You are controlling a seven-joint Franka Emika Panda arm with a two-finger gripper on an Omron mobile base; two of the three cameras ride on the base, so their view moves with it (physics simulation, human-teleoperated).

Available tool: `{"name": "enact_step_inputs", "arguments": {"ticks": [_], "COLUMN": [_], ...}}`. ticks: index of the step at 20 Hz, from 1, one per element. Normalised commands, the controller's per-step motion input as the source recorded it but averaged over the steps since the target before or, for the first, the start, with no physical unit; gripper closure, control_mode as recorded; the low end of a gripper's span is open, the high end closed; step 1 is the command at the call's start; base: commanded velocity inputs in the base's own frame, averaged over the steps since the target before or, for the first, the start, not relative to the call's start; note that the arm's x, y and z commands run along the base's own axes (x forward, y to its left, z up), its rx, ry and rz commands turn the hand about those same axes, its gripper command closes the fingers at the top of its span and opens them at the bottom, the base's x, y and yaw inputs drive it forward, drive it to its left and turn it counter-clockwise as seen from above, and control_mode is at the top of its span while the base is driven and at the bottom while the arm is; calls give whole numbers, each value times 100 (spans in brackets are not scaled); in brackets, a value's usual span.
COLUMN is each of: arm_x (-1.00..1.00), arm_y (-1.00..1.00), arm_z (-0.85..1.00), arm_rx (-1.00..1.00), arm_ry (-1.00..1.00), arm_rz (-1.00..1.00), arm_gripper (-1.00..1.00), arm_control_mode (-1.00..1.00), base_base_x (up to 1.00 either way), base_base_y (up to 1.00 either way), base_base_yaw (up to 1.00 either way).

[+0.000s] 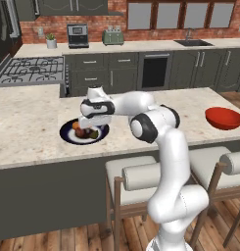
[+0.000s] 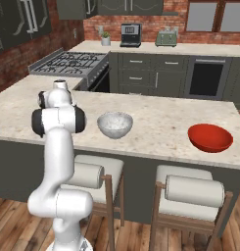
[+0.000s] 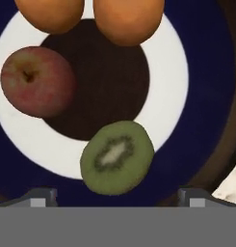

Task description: Take the fruits from the plate on the dining counter and place two fruits in each bowl.

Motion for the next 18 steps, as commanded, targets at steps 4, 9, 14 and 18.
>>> {"name": "enact_step_inputs", "arguments": {"ticks": [4,9,14,18], "arm_x": [32,4,0,0], "arm_y": [6,0,0,0], "arm_z": [-20,0,-10,-16], "arm_rx": [0,0,0,0], "arm_ry": [0,3,3,1], "arm_rz": [0,0,0,0], "arm_gripper": [-100,-100,-100,-100], "arm_control_mode": [-100,-100,-100,-100], "base_base_x": [0,0,0,0], "base_base_y": [0,0,0,0], "base_base_yaw": [0,0,0,0]}}
